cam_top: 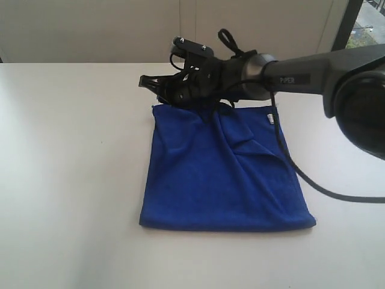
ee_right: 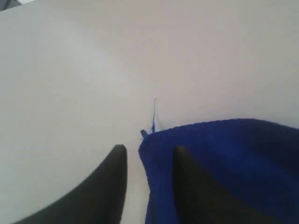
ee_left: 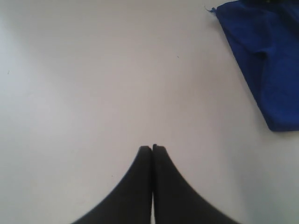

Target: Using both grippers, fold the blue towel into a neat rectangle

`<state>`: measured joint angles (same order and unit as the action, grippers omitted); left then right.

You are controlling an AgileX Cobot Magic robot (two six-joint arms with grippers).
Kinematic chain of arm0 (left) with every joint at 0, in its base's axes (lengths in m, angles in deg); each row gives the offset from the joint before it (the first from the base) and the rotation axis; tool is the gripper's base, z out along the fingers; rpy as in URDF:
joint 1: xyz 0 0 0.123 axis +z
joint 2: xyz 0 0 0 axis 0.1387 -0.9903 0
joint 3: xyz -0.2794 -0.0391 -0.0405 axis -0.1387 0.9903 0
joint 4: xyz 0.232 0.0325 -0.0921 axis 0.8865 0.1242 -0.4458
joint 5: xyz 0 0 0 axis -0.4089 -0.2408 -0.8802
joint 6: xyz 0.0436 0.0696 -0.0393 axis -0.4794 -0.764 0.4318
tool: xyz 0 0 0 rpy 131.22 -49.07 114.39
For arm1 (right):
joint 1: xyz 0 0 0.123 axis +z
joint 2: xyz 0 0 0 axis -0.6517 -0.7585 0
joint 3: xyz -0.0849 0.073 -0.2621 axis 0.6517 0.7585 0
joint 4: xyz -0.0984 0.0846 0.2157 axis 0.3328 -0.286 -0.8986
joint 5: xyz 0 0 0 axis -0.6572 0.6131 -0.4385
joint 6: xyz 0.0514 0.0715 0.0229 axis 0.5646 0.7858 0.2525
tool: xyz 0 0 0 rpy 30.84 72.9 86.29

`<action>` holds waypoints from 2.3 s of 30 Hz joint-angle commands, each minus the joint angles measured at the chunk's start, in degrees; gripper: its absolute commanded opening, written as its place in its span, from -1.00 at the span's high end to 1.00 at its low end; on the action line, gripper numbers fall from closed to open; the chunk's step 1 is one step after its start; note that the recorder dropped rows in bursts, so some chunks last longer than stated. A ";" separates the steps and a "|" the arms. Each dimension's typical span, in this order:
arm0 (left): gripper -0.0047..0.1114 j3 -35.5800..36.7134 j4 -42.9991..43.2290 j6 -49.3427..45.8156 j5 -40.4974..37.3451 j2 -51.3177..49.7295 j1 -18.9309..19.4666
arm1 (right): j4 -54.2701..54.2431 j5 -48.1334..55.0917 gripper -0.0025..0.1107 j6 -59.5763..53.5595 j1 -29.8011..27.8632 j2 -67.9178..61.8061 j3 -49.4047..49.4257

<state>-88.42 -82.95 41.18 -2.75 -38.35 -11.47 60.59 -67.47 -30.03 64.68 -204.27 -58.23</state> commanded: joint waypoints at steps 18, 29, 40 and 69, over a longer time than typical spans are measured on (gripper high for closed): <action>0.92 0.33 -0.14 0.29 -0.34 0.33 -0.08 | 13.41 32.82 0.96 -1.79 -13.08 15.67 6.49; 0.92 0.33 -0.14 0.29 -0.34 0.33 -0.08 | 14.12 28.56 0.96 -3.27 -17.57 20.85 19.97; 0.92 0.33 -0.14 0.29 -0.34 0.33 -0.08 | 14.01 26.29 0.96 -4.79 -17.68 21.52 22.08; 0.92 0.33 -15.09 -4.24 9.37 -17.65 -0.08 | 13.90 25.03 0.96 -4.79 -17.68 21.40 22.08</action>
<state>-88.42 -92.82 40.05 4.65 -48.48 -11.47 74.49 -40.93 -33.92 47.49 -183.20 -36.48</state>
